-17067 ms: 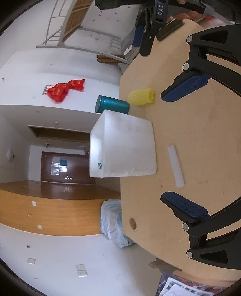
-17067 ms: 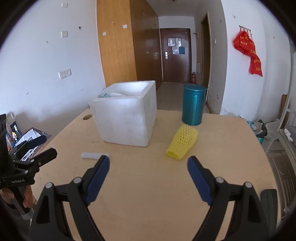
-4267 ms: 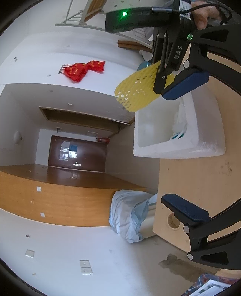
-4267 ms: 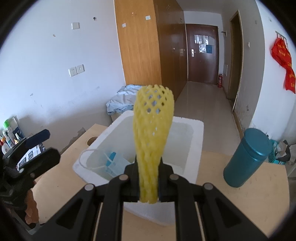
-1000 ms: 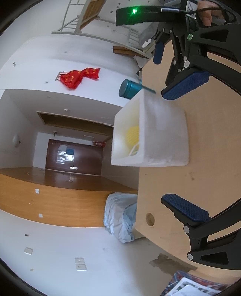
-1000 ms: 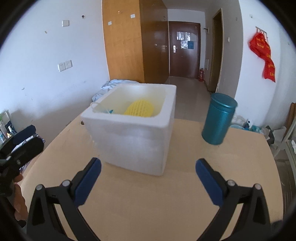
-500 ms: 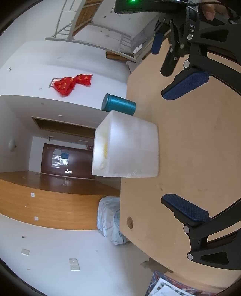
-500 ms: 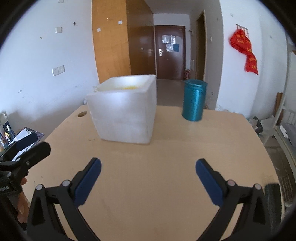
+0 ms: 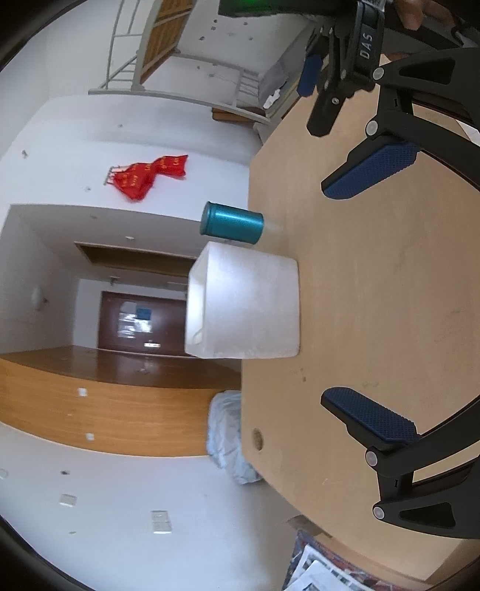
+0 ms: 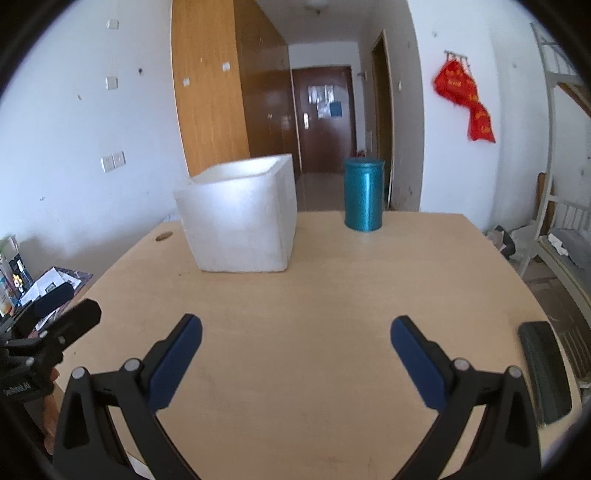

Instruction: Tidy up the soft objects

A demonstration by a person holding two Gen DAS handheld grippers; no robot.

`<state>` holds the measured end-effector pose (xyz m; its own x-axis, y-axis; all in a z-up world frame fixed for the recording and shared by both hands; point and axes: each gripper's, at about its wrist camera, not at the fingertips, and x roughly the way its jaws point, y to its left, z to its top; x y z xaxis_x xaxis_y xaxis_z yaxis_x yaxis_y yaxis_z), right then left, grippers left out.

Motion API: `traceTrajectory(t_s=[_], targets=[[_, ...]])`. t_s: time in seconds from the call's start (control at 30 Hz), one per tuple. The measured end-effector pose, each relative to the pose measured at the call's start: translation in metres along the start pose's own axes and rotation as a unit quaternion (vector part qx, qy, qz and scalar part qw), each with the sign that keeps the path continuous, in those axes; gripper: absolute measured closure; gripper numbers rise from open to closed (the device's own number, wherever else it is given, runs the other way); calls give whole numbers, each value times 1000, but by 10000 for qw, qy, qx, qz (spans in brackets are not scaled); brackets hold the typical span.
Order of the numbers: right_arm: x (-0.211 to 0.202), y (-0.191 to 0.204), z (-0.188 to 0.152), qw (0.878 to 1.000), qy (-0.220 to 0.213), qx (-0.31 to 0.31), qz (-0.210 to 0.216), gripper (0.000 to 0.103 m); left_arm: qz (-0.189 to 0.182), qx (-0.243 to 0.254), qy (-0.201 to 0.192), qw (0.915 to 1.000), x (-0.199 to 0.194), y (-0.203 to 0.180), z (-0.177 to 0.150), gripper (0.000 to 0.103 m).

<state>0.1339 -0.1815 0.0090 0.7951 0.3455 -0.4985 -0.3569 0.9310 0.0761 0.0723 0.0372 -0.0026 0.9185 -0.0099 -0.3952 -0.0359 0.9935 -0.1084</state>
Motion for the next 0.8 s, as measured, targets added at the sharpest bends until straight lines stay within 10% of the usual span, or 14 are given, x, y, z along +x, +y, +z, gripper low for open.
traceTrajectory(t_s=[0.5,0.8], targets=[[-80,14,-16,9838,-1773,-217,-172,0,341,292,-1809,9825,-90,-20,-14,1],[-90,18,-26,9781,-2032,-301,-352,0,675,349,-1839,9800,-103,-31,-21,0]])
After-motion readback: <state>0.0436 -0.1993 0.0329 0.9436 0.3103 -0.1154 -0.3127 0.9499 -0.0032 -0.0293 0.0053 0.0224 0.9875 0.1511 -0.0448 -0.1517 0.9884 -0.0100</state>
